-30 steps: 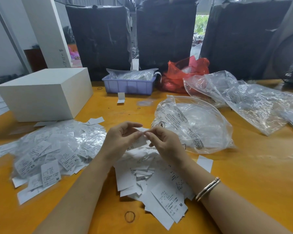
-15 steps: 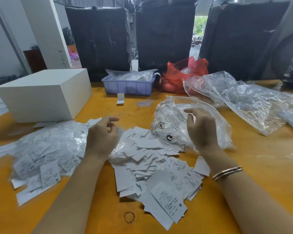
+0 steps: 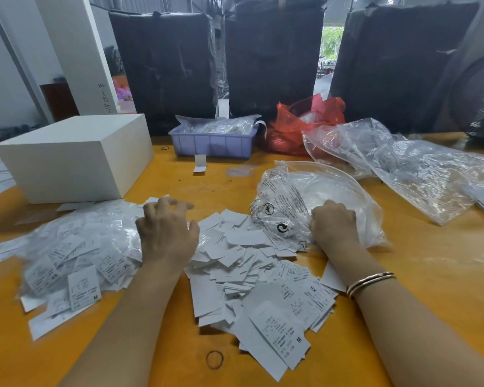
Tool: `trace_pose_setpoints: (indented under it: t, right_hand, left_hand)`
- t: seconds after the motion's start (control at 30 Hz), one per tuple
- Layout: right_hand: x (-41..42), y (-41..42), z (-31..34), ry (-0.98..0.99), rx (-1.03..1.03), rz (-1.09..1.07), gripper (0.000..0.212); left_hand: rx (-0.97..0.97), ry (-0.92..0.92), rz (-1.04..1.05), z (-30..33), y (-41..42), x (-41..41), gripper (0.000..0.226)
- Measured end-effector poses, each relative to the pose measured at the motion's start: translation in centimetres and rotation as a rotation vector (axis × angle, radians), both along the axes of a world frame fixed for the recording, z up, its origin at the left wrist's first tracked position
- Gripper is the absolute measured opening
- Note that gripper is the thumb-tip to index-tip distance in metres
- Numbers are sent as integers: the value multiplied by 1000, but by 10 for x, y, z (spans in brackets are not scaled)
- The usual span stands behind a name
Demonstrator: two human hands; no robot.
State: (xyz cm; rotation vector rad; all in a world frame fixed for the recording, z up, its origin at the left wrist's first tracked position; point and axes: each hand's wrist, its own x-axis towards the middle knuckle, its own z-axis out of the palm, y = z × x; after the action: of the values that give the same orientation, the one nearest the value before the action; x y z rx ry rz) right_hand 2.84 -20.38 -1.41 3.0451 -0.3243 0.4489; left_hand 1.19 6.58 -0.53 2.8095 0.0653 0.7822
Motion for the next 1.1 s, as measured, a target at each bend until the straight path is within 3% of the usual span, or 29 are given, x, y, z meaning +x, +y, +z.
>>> trace_pose_setpoints:
  t: [0.17, 0.3, 0.47, 0.57, 0.6, 0.67, 0.77, 0.87, 1.0, 1.1]
  right_hand:
    - [1, 1, 2, 13, 25, -46, 21]
    - [-1, 3, 0, -102, 49, -34, 19]
    - [-7, -2, 2, -429, 428, 38, 10]
    - [-16, 9, 13, -652, 582, 345, 10]
    - [-19, 16, 16, -612, 738, 487, 11]
    - [-28, 35, 22, -354, 1063, 689, 20]
    - [-33, 58, 18, -42, 1301, 799, 26]
    - [-36, 70, 13, 37, 1356, 840, 27]
    - [-36, 74, 12, 42, 1321, 846, 27]
    - [-34, 71, 10, -66, 1067, 746, 25]
  left_hand:
    - [-94, -91, -185, -3, -11, -2, 22]
    - [-165, -153, -240, -3, -13, -1, 18]
    - [-374, -124, -307, 1, -17, -2, 19]
    - [-652, -29, -449, 9, -18, -6, 20]
    - [-749, 44, -517, 12, -18, -7, 21]
    - [-895, 227, -649, 15, -20, -11, 25]
    - [-1010, 442, -775, 14, -23, -15, 37]
    - [-1072, 481, -788, 13, -26, -17, 27]
    - [-1124, 378, -704, 12, -28, -15, 13]
    - [-1174, 309, -642, 13, -26, -12, 10]
